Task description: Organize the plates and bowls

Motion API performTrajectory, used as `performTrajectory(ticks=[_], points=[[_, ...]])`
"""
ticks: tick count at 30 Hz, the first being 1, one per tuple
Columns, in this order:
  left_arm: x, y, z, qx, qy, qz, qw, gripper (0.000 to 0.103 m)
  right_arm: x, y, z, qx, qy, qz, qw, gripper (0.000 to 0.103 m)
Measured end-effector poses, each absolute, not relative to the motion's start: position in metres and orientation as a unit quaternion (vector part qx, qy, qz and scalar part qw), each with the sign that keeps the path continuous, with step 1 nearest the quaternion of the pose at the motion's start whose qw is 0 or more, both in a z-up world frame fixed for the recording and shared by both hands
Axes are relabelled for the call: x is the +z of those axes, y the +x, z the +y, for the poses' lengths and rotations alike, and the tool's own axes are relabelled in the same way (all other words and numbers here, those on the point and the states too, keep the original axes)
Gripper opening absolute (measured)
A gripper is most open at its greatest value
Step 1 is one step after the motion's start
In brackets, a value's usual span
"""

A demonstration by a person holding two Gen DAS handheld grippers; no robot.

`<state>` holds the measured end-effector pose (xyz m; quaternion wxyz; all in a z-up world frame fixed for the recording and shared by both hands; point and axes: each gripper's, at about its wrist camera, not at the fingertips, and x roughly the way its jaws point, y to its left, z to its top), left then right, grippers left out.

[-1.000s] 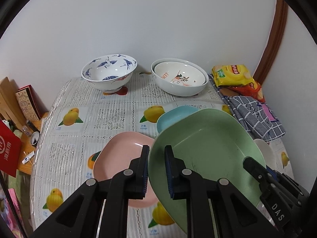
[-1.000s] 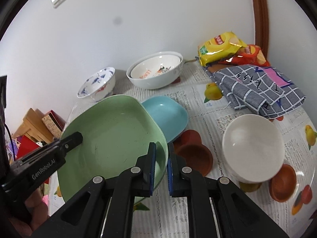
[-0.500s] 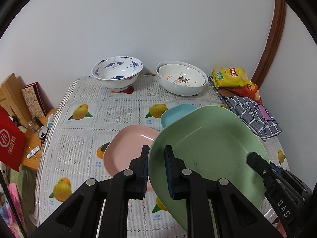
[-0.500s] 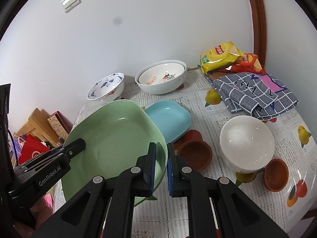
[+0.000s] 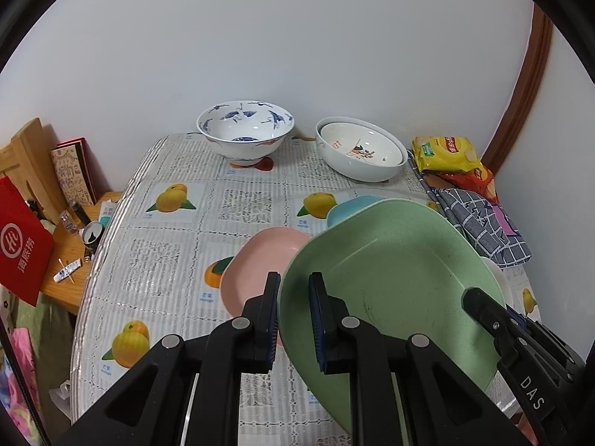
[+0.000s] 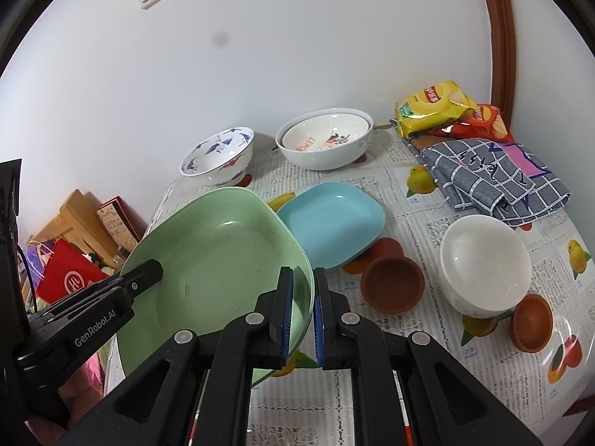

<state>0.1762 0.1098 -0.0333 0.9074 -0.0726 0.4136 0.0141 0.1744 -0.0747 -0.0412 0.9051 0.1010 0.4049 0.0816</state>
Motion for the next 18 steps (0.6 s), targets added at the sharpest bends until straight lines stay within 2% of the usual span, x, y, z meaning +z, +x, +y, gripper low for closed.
performTrajectory(ticks=[18], points=[[-0.041, 0.174, 0.135, 0.025, -0.091, 0.417, 0.904, 0.015, -0.047, 0.177, -0.050, 0.092, 0.085, 0.409, 0.904, 0.010]])
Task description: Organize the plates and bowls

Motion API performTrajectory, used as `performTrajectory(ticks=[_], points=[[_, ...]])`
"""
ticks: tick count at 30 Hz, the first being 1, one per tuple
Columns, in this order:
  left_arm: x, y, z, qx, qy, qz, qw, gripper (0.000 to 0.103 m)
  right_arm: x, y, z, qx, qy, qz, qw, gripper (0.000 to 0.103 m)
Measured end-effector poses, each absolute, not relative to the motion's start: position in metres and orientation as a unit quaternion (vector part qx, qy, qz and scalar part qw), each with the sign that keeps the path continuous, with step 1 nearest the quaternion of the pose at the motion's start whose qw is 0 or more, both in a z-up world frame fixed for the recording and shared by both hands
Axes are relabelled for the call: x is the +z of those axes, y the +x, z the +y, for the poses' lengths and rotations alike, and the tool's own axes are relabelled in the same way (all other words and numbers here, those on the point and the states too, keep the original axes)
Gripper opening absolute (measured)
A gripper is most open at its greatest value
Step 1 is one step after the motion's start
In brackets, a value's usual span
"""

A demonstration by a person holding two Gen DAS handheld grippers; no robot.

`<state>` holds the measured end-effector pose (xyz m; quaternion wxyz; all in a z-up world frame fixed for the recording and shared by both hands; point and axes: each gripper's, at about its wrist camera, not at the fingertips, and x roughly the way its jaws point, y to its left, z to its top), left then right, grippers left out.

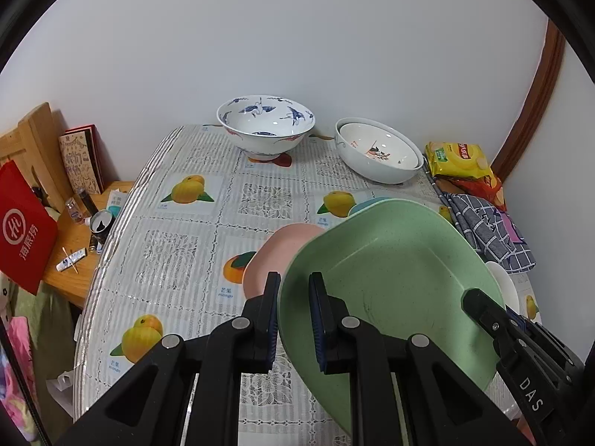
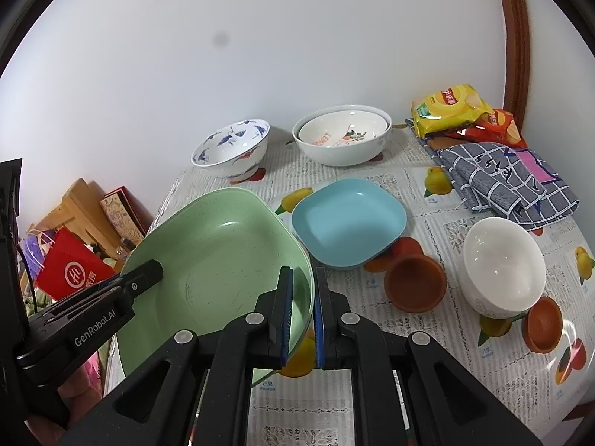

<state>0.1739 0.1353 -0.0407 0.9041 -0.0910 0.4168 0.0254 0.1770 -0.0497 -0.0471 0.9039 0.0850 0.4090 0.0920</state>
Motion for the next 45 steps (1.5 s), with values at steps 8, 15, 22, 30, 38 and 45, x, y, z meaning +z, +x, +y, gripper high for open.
performTrajectory(ticks=[8, 15, 22, 30, 38, 45], points=[[-0.053, 0.177, 0.150, 0.033, -0.100, 0.425, 0.899, 0.015, -0.056, 0.183, -0.036, 0.097, 0.080, 0.416, 0.901, 0.010], [-0.071, 0.178, 0.165, 0.043, -0.110, 0.439, 0.891, 0.015, -0.071, 0.187, -0.020, 0.103, 0.067, 0.431, 0.894, 0.010], [-0.090, 0.181, 0.181, 0.055, -0.122, 0.453, 0.882, 0.015, -0.090, 0.191, -0.004, 0.113, 0.059, 0.445, 0.886, 0.010], [-0.114, 0.187, 0.190, 0.063, -0.129, 0.473, 0.869, 0.015, -0.115, 0.197, 0.007, 0.117, 0.051, 0.466, 0.875, 0.010], [-0.125, 0.203, 0.191, 0.065, -0.138, 0.480, 0.864, 0.015, -0.127, 0.215, 0.008, 0.116, 0.042, 0.472, 0.873, 0.010], [-0.125, 0.224, 0.184, 0.067, -0.131, 0.478, 0.866, 0.015, -0.130, 0.236, 0.004, 0.122, 0.032, 0.468, 0.875, 0.010]])
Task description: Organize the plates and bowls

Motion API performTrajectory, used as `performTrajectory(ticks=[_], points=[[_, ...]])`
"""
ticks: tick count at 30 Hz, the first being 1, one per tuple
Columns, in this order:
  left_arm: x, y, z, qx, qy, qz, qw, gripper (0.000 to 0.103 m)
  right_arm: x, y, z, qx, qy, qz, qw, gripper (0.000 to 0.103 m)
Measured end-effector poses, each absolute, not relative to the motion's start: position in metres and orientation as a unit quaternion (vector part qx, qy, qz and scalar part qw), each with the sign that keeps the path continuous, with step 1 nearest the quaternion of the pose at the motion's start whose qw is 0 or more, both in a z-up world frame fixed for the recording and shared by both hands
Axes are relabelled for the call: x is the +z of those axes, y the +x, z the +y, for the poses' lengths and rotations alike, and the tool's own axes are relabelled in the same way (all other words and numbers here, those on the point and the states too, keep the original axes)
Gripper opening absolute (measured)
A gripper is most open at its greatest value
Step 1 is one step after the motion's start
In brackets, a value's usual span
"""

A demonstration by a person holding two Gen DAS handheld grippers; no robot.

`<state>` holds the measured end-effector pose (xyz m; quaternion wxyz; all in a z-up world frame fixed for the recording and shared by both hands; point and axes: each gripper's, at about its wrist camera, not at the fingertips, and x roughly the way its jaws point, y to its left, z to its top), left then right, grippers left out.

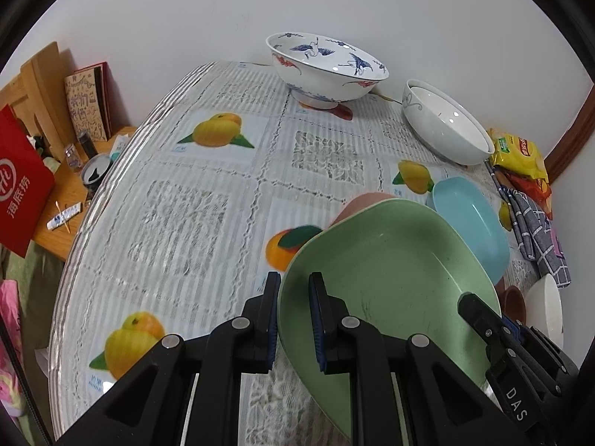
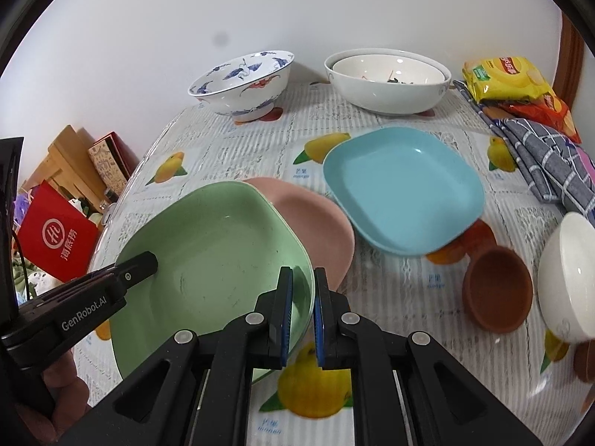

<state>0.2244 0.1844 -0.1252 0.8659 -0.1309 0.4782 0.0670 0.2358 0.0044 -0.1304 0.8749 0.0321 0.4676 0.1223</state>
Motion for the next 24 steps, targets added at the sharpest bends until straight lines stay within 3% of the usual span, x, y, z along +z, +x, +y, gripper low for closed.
performTrajectory(ticks=[24], points=[[-0.144, 0.255, 0.172, 0.078, -0.129, 0.492, 0.857, 0.015, -0.155, 0.285, -0.003, 0.153, 0.005, 0.465, 0.872, 0.014]])
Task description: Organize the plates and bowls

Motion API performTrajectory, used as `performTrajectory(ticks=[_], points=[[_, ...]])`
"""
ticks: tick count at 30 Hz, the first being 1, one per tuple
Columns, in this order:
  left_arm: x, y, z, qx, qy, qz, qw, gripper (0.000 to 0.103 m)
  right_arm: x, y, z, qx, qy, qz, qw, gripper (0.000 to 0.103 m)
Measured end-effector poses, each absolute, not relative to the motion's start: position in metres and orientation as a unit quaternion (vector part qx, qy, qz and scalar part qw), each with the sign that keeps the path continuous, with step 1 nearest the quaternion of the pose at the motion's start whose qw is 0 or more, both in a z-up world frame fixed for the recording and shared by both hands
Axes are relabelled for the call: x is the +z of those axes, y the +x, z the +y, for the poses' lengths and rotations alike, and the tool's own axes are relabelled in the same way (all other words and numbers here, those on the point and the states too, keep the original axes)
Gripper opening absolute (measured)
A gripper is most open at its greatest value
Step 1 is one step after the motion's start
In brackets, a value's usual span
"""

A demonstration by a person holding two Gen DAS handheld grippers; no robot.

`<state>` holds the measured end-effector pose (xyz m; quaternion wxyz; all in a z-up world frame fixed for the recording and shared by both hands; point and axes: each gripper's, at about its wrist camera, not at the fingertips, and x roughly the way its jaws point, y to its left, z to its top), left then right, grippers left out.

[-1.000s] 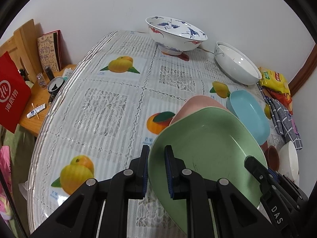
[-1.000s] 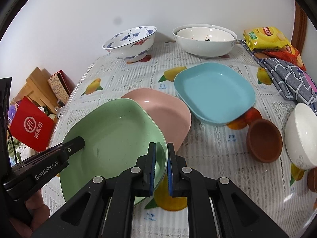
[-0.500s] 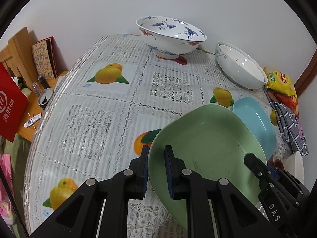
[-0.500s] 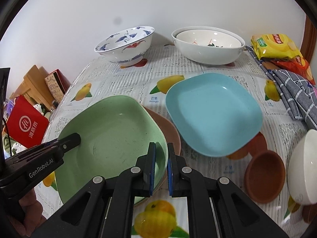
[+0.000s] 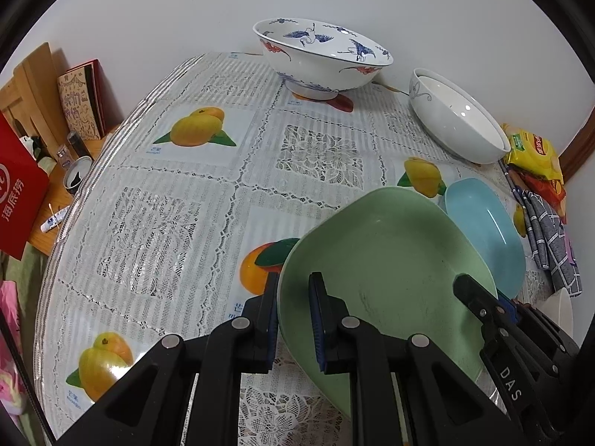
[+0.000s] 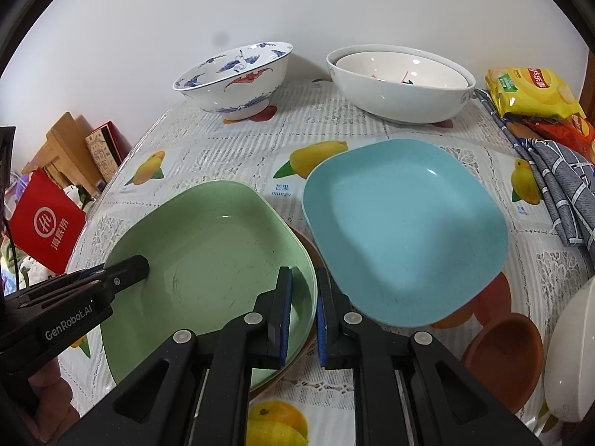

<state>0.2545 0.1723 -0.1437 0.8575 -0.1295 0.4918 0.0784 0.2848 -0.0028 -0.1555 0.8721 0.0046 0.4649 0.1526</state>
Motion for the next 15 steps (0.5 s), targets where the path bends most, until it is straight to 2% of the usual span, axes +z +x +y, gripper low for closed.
performTrajectory(ticks=[2, 4, 5, 7, 8, 15], points=[[-0.144, 0.254, 0.171, 0.078, -0.121, 0.495, 0.857, 0.015, -0.155, 0.286, -0.002, 0.154, 0.001, 0.464, 0.873, 0.014], [-0.143, 0.253, 0.170, 0.075, -0.117, 0.497, 0.856, 0.015, -0.153, 0.286, -0.001, 0.156, 0.001, 0.462, 0.873, 0.018], [-0.143, 0.252, 0.170, 0.071, -0.117, 0.499, 0.856, 0.016, -0.152, 0.285, -0.001, 0.160, 0.004, 0.457, 0.875, 0.022], [-0.141, 0.248, 0.168, 0.067, -0.110, 0.500, 0.857, 0.025, -0.148, 0.283, -0.002, 0.162, 0.010, 0.446, 0.880, 0.031], [-0.139, 0.246, 0.167, 0.068, -0.107, 0.499, 0.858, 0.026, -0.145, 0.282, -0.003, 0.159, 0.012, 0.441, 0.883, 0.037], [-0.129, 0.234, 0.164, 0.073, -0.098, 0.496, 0.860, 0.027, -0.124, 0.270, -0.020, 0.152, 0.026, 0.418, 0.895, 0.044]])
